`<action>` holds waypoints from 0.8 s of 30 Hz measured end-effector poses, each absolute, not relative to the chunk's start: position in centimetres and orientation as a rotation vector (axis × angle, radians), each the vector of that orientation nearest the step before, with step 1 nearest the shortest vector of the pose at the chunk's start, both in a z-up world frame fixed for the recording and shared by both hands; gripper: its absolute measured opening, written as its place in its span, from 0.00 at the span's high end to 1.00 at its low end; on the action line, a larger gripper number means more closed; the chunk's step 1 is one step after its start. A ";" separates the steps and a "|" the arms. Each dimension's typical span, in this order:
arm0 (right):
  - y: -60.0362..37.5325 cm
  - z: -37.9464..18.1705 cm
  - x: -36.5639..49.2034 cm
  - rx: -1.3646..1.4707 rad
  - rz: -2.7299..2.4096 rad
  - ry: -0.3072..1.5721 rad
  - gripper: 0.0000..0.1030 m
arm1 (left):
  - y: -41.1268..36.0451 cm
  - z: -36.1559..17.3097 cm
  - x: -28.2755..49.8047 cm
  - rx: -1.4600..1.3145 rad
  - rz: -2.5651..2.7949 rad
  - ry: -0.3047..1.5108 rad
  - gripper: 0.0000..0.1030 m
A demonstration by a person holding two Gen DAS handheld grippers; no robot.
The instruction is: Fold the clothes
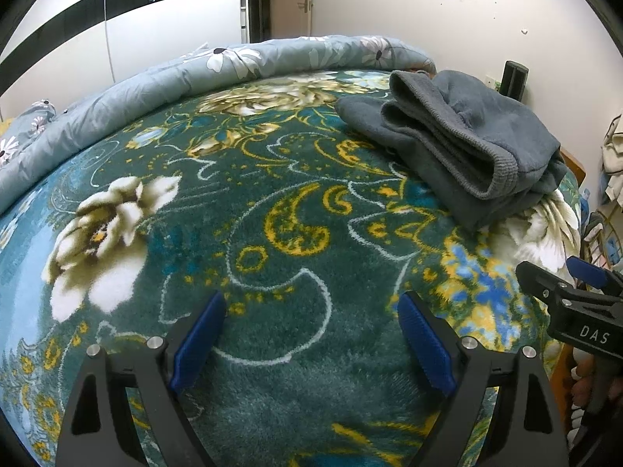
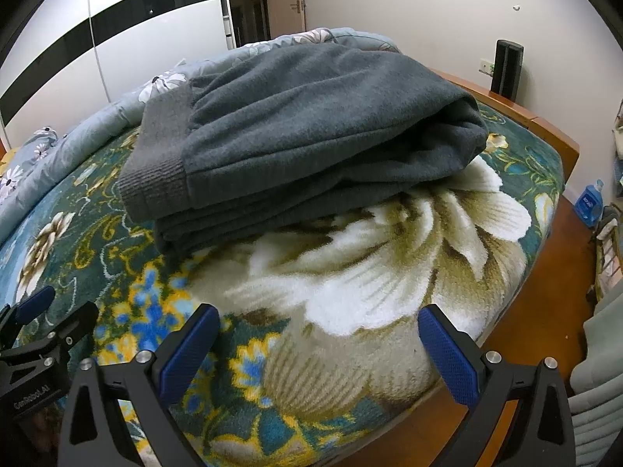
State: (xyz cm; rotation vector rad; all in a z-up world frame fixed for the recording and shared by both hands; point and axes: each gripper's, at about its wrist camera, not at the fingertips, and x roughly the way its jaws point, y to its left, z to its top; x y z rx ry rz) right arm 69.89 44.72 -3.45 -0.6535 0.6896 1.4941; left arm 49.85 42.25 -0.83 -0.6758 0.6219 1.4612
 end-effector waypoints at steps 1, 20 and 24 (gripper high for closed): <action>44.7 -3.5 69.8 -0.654 1.492 0.687 0.00 | 42.3 -0.8 49.8 -0.677 1.461 0.620 0.12; 43.6 -4.1 68.6 -0.638 1.460 0.669 0.00 | 42.2 -0.9 49.6 -0.686 1.452 0.603 0.12; 43.5 -4.0 68.5 -0.636 1.457 0.666 0.00 | 42.2 -1.0 49.5 -0.687 1.452 0.601 0.12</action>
